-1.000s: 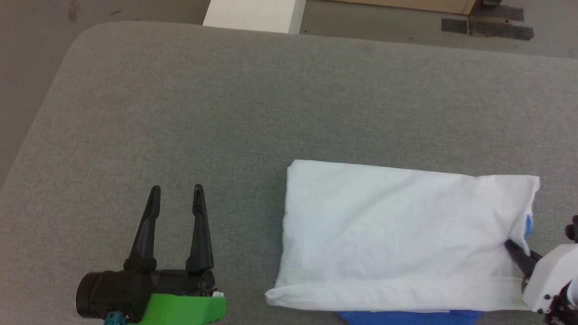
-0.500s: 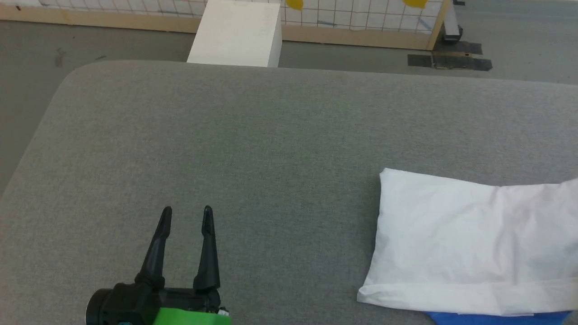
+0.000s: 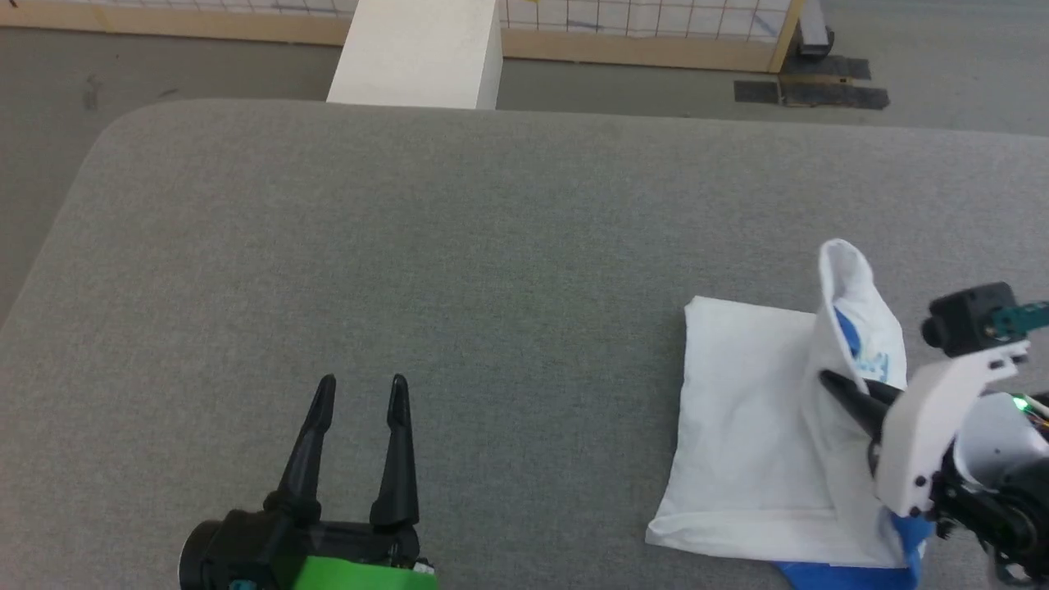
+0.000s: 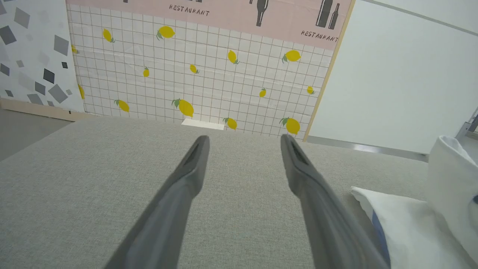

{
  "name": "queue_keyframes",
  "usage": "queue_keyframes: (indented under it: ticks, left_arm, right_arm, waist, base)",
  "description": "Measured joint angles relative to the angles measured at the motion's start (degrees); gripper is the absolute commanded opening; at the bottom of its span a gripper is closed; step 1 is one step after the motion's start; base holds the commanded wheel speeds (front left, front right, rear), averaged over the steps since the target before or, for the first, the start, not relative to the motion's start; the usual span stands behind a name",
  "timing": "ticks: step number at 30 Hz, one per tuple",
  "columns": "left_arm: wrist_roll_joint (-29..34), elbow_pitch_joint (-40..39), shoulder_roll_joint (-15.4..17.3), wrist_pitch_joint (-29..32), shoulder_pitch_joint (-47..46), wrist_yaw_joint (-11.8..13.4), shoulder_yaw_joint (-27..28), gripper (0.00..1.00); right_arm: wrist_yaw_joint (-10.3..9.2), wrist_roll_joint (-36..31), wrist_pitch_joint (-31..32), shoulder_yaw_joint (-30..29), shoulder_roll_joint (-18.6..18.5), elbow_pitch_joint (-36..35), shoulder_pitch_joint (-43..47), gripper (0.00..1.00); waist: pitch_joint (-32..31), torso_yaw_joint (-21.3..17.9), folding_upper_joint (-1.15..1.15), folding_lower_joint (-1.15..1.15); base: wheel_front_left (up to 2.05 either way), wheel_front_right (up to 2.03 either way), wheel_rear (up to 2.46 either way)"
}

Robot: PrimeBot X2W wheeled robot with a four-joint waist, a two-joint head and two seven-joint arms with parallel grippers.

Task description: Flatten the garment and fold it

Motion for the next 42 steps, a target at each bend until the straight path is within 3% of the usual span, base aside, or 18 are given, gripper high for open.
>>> queue_keyframes:
  ticks: [4, 15, 16, 17, 18, 22, 26, 34, 37, 42]
  left_arm:
    - [-0.5, 0.3, 0.0, 0.0, -1.0, 0.5, -0.3, 1.0]
    - [-1.9, 1.5, -0.1, 0.0, -3.5, 1.4, -1.9, 1.0]
    - [-2.1, 1.6, -0.1, 0.0, -3.7, 1.4, -1.8, 1.0]
    - [-2.3, 1.8, -0.1, 0.0, -3.9, 1.4, -1.8, 1.0]
    - [-2.5, 2.1, -0.1, 0.0, -4.0, 1.4, -1.8, 1.0]
    - [-3.1, 3.0, -0.1, 0.0, -4.1, 1.4, -1.6, 1.0]
    - [-3.1, 3.2, -0.1, 0.0, -3.9, 1.4, -0.8, 1.0]
    - [-2.8, 2.6, -0.1, 0.0, -3.4, 0.8, 0.3, 1.0]
    - [-2.3, 2.2, -0.1, 0.0, -3.4, 0.4, 0.5, 1.0]
    - [-0.9, 2.4, -0.1, 0.0, -3.4, -0.1, 0.3, 1.0]
  right_arm:
    - [0.0, -0.3, -0.1, 3.8, 0.8, 2.6, -2.8, 0.0]
    - [0.0, -5.7, -3.6, 10.6, 2.9, 18.3, -7.9, 0.0]
    - [0.0, -6.1, -4.1, 10.7, 3.2, 19.5, -8.3, 0.08]
    - [0.0, -6.6, -4.6, 10.9, 3.6, 20.6, -8.8, 0.41]
    - [0.0, -6.8, -4.9, 11.0, 3.9, 21.4, -9.1, 1.0]
    - [0.0, -6.1, -6.5, 11.9, 5.2, 22.9, -9.6, 1.0]
    - [0.0, -2.7, -7.2, 10.4, 3.9, 20.1, -9.3, 1.0]
    - [0.0, -0.4, -8.7, -5.8, -1.2, 8.5, -1.4, 1.0]
    - [-0.01, -0.4, -8.3, -10.3, -0.4, 5.7, 2.8, 1.0]
    - [0.0, -0.6, -7.6, -11.5, 3.4, 5.1, 4.2, 1.0]
  waist:
    - [1.1, 1.1, 0.0, 0.0]
    - [3.5, 4.3, 0.0, 0.0]
    - [3.6, 4.4, 0.0, 0.0]
    - [3.7, 4.5, 0.0, 0.0]
    - [3.7, 4.6, 0.0, 0.0]
    - [2.9, 4.2, 0.0, 0.0]
    - [1.7, 3.2, 0.0, 0.0]
    - [0.9, 0.7, 0.0, 0.0]
    - [1.4, 0.4, 0.0, 0.0]
    - [2.4, 0.4, 0.0, 0.0]
  base:
    - [0.0, 0.0, 0.0]
    - [0.0, 0.0, 0.0]
    - [0.0, 0.0, 0.0]
    - [0.0, 0.0, 0.0]
    - [0.0, 0.0, 0.0]
    - [0.0, 0.0, 0.0]
    - [0.0, 0.0, 0.0]
    - [0.0, 0.0, 0.0]
    - [0.0, 0.0, 0.0]
    - [0.0, 0.0, 0.0]
